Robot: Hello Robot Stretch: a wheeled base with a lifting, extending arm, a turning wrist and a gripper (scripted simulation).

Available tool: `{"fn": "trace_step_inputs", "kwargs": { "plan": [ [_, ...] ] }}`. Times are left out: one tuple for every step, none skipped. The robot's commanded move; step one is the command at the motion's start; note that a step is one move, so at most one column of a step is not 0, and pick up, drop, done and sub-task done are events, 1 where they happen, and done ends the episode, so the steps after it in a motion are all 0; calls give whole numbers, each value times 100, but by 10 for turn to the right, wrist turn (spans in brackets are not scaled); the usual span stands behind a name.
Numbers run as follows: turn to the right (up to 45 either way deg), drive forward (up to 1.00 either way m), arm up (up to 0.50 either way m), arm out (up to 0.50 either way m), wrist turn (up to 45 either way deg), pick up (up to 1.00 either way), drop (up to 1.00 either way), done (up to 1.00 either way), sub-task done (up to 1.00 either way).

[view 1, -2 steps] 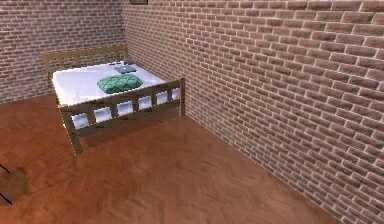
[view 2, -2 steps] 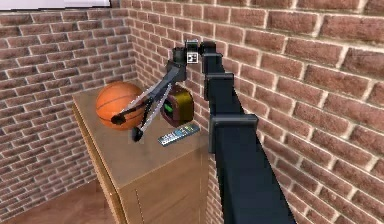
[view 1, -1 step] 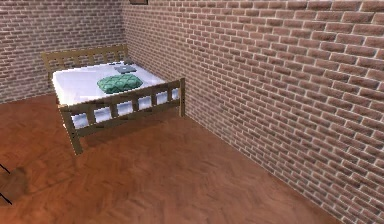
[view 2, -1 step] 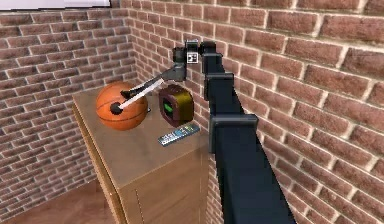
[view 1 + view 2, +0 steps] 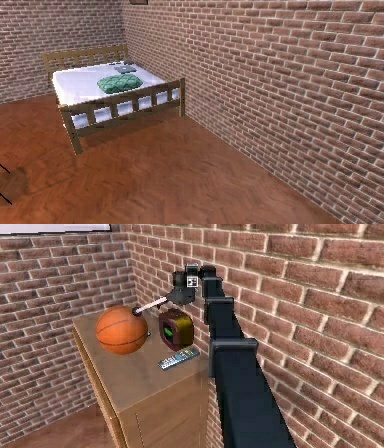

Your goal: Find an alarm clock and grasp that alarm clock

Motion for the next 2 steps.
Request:
{"fn": "trace_step_inputs", "kwargs": {
  "plan": [
    [0, 0, 0, 0, 330, 0, 0, 0, 0],
    [0, 0, -20, 0, 0, 0, 0, 0, 0]
  ]
}}
